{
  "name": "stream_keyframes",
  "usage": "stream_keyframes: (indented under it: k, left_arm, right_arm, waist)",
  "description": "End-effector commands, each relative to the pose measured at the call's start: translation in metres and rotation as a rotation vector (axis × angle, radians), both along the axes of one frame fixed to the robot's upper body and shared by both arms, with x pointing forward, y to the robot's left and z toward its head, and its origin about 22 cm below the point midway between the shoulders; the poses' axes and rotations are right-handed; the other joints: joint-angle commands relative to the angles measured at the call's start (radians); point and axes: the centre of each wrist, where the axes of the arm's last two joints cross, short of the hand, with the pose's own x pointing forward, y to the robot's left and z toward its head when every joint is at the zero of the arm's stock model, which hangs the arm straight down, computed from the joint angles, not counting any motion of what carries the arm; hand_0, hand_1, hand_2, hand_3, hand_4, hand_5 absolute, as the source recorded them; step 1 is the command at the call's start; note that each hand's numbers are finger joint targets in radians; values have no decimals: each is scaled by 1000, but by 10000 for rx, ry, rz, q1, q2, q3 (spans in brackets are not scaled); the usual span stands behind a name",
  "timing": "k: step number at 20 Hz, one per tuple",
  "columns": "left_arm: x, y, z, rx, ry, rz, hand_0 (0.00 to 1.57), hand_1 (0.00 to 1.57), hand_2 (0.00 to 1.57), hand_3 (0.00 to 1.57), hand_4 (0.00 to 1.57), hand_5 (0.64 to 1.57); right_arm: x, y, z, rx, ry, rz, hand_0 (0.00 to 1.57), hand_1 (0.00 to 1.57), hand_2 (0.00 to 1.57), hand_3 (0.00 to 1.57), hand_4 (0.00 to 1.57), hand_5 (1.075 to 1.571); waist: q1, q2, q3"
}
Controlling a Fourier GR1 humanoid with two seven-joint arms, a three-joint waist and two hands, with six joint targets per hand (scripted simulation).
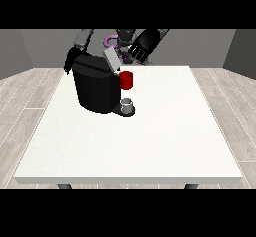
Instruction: Insert the coffee pod into the coffee machine and close the lid
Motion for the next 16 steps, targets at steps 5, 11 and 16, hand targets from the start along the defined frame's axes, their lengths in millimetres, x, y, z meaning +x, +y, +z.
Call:
stream_keyframes:
  k: [5, 11, 16]
  left_arm:
    - [1, 0, 36, -12, -918, 2, 1290, 1290, 1319, 1261, 478, 1571]
    - [5, -20, 15, 324, -333, 12, 1188, 1188, 1258, 1219, 461, 1571]
    - [6, -24, 25, 157, -422, -397, 1260, 1260, 1292, 1229, 433, 1571]
  right_arm:
    - [19, -18, 38, -18, -800, 49, 0, 0, 0, 0, 0, 1571]
    - [12, -4, 17, 48, -449, -258, 0, 0, 0, 0, 0, 1571]
    - [20, -19, 19, -78, -726, -564, 0, 0, 0, 0, 186, 1571]
  waist:
    - [-382, 963, 1]
    - [-198, 809, 0]
    - [62, 1201, 2]
